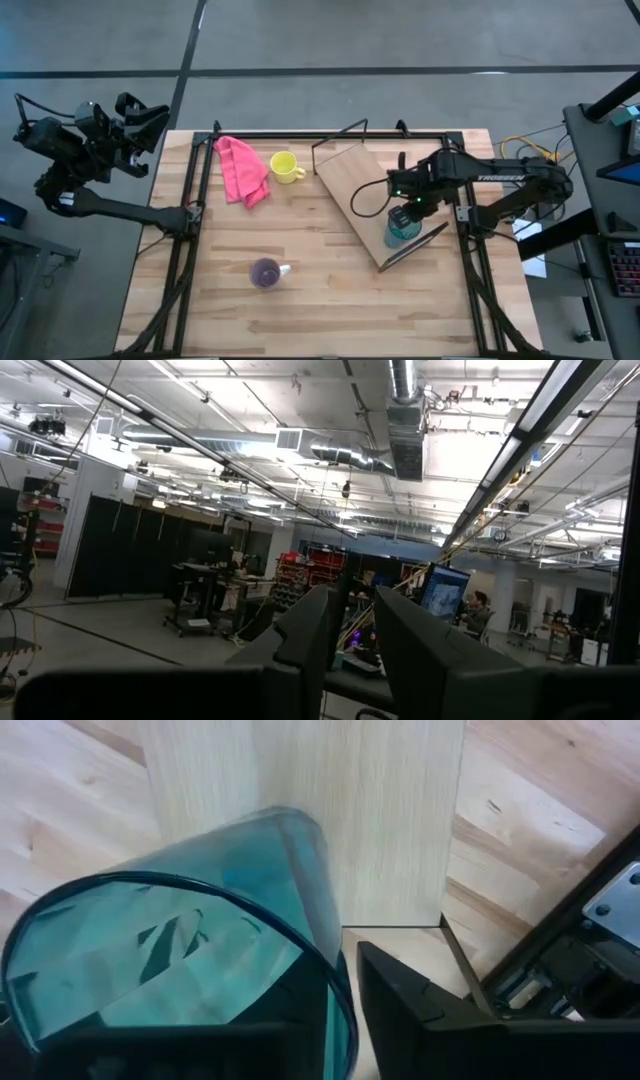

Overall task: Stack small to large cups/mugs on shelf
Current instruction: Put the blue cup on the shelf

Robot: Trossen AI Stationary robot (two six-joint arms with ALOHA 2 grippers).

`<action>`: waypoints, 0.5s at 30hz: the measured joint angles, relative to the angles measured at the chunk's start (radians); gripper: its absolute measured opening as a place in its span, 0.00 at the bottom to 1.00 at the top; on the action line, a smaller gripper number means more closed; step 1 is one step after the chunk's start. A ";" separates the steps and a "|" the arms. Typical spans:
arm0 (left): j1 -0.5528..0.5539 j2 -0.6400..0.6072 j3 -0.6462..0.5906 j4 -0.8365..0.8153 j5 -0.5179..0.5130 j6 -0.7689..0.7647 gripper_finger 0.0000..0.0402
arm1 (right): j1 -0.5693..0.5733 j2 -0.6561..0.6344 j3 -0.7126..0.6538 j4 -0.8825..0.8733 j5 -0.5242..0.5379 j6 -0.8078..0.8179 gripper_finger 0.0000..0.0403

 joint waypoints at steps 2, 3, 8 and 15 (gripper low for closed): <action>0.000 0.000 0.000 0.000 0.000 0.000 0.18 | 0.000 0.005 -0.001 0.000 0.000 0.000 0.16; 0.000 0.000 0.000 0.000 0.000 0.000 0.18 | 0.000 0.007 -0.001 -0.001 0.000 0.000 0.18; 0.000 0.000 0.000 0.000 0.000 0.000 0.18 | 0.000 0.012 0.007 0.000 0.014 0.000 0.22; 0.000 0.000 0.000 0.000 0.000 0.000 0.18 | 0.000 0.009 0.077 -0.004 0.013 -0.002 0.23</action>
